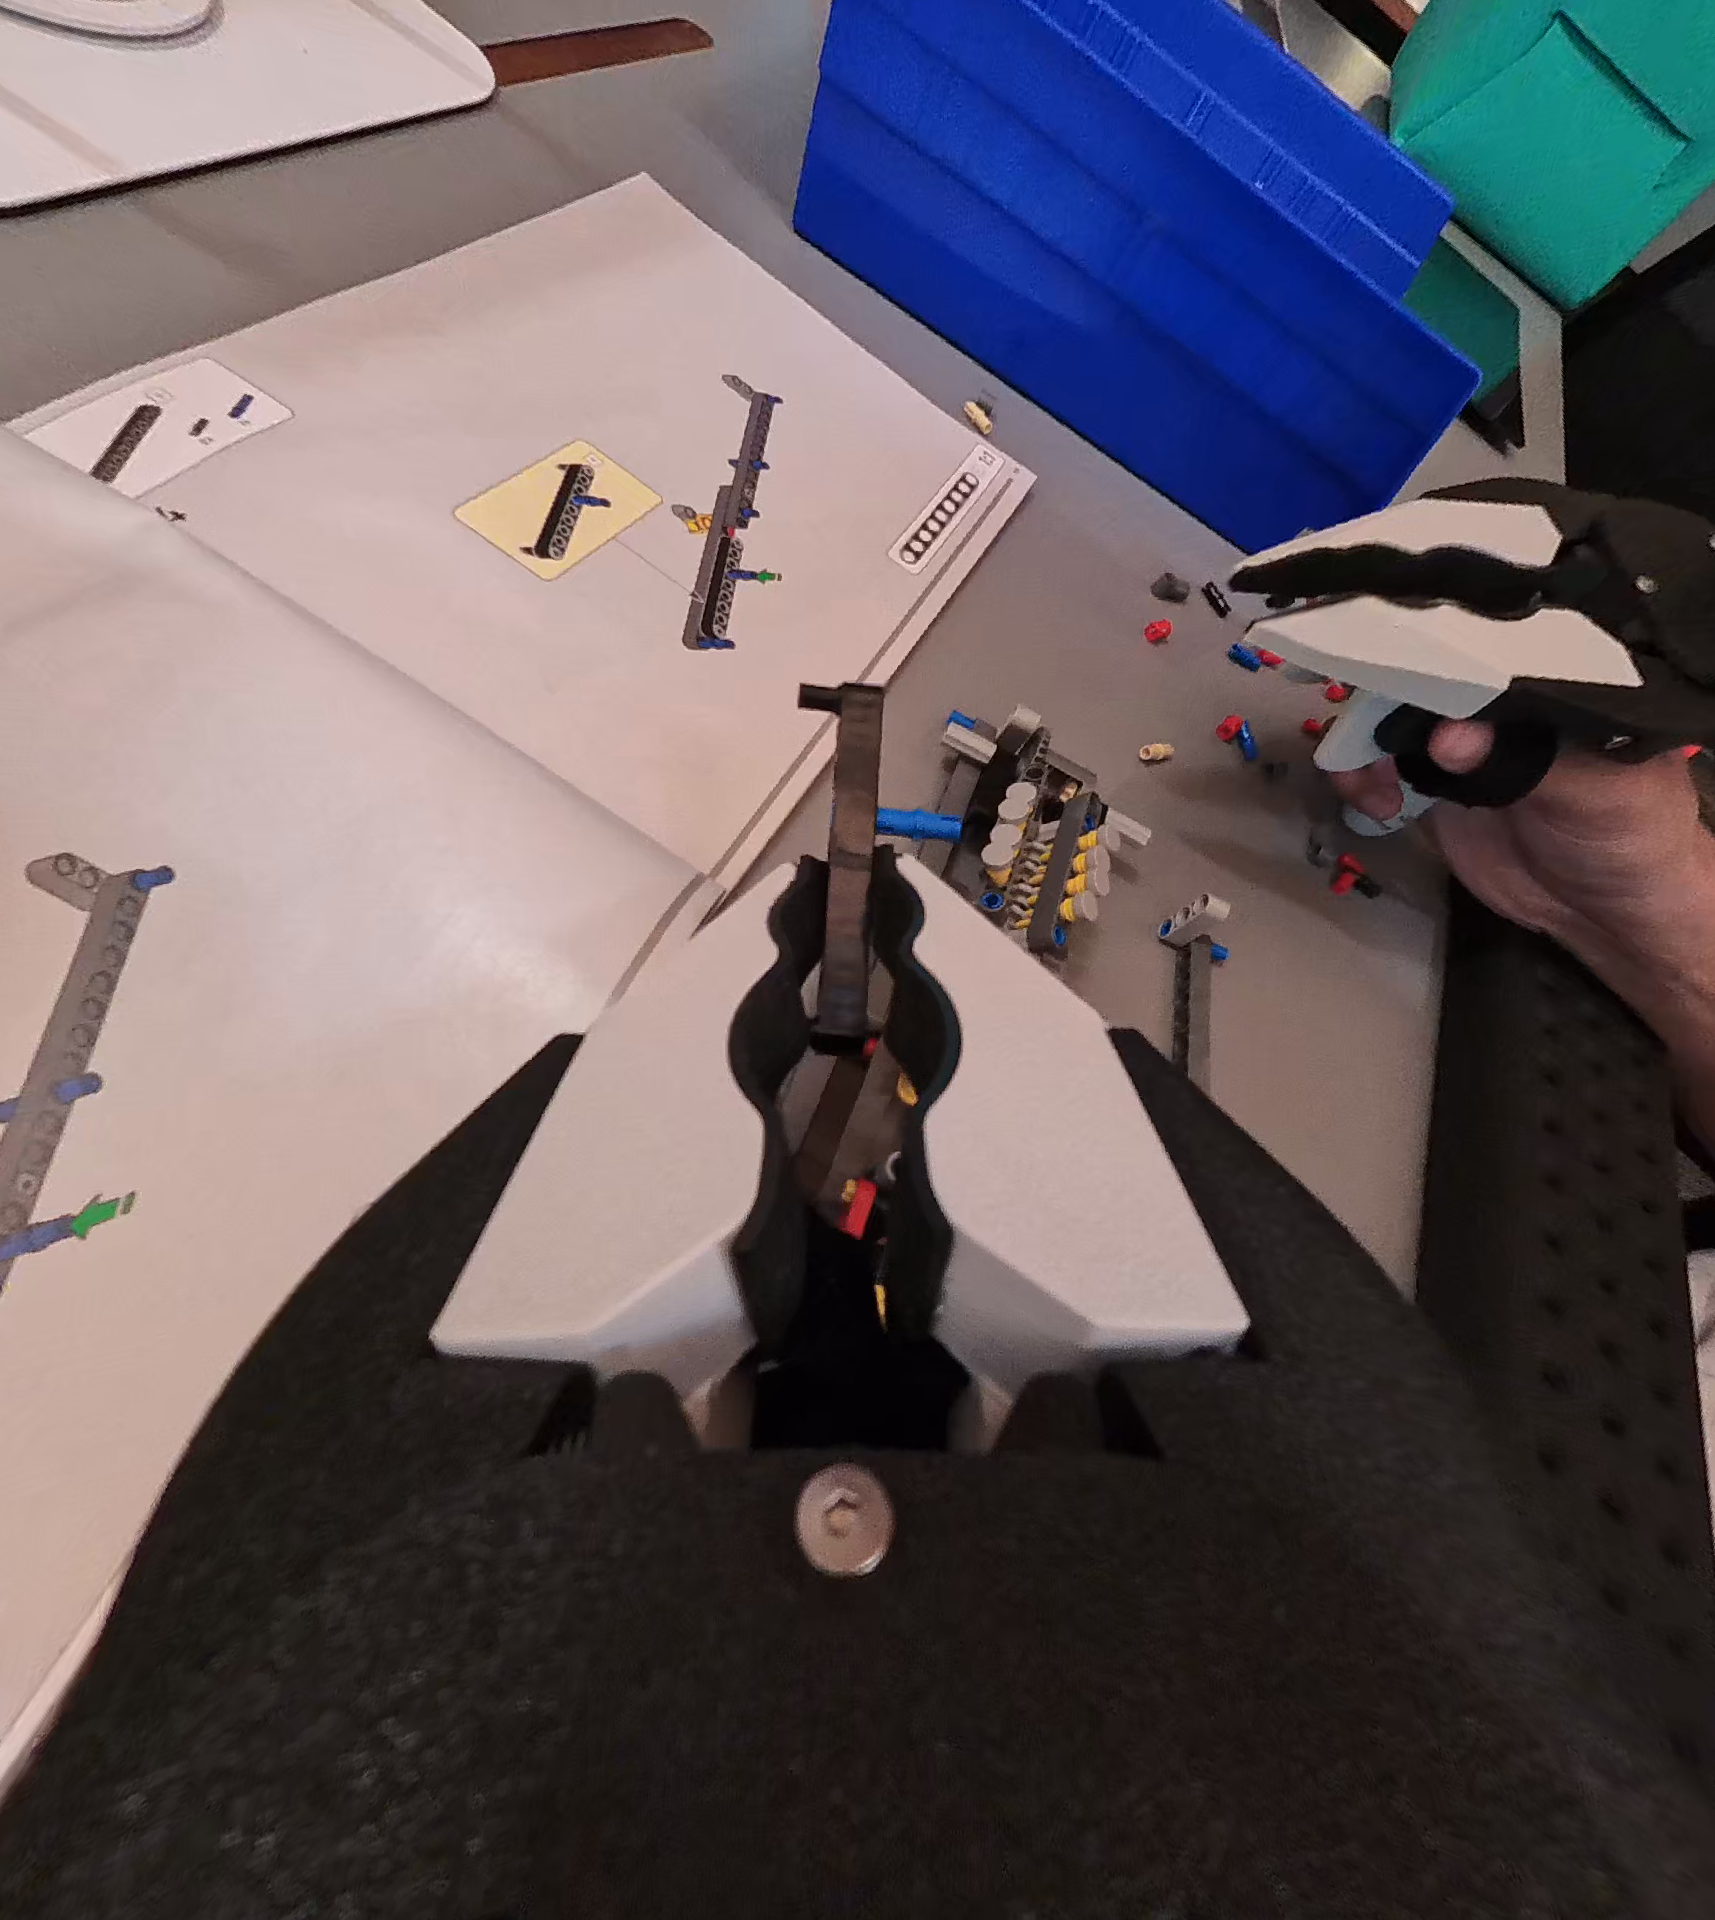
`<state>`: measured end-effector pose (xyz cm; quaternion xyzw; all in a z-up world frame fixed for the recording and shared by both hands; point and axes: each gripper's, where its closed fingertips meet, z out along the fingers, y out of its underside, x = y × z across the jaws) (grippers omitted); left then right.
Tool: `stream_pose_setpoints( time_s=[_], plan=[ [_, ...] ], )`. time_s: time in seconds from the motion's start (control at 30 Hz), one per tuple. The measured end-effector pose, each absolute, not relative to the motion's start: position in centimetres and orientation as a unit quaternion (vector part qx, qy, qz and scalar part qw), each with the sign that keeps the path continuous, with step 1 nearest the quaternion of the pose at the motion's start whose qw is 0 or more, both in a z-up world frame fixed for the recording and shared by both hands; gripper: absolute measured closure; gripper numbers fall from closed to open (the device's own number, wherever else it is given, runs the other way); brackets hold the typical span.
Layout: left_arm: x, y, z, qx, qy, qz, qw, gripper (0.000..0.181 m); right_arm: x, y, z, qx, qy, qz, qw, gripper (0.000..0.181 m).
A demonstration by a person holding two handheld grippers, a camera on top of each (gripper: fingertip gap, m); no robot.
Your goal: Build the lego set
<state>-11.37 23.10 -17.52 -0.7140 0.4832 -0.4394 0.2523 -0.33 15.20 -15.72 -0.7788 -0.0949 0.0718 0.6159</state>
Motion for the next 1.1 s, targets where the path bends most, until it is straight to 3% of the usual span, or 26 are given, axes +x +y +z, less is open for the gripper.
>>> stream_pose_setpoints(
  time_s=[1.1],
  plan=[
    [-13.0,21.1,-16.1,-0.648,0.604,-0.367,0.284,0.174,-0.4,15.3,-15.1,-0.769,-0.102,0.074,0.627,0.173]
  ],
)
